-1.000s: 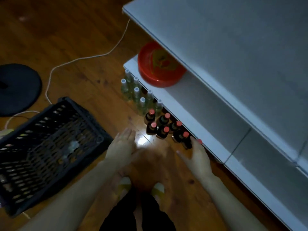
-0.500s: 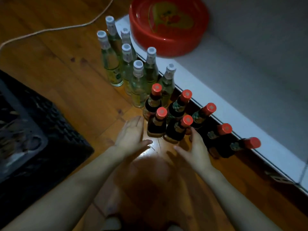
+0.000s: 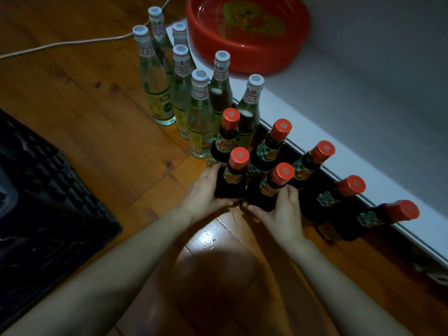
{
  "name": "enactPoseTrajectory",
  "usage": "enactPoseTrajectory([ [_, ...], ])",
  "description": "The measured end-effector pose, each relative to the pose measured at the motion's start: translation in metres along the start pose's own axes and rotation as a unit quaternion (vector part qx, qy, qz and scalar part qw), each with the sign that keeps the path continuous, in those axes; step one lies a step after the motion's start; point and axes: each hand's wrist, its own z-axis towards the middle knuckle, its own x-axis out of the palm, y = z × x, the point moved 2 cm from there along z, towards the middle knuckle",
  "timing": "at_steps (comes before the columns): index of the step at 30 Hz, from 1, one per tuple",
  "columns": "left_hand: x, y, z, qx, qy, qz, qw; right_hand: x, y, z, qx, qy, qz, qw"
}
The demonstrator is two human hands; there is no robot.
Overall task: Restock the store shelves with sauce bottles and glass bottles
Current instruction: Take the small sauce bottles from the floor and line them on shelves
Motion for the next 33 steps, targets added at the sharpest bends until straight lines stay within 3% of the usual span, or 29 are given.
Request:
enactPoseTrajectory([
  [11, 0.003, 0.007, -0.015, -0.007, -0.006, -0.069, 0.998, 0.007, -0.002, -0.017, 0.012, 0.009, 0.117, 0.993],
  [19, -0.017, 0.006, -0.035, -0.062, -0.056, -0.161, 0.983, -0.012, 0.019, -0.029, 0.011, -0.05, 0.209, 0.976],
  [25, -0.094, -0.058, -0.066, -0.102, -0.065, -0.197, 0.973, -0.081, 0.083, -0.046, 0.035, -0.039, 0.235, 0.971],
  [33, -0.232, -0.192, -0.113, -0.113, -0.041, -0.2, 0.972, -0.231, 0.209, -0.063, 0.046, 0.005, 0.249, 0.967],
])
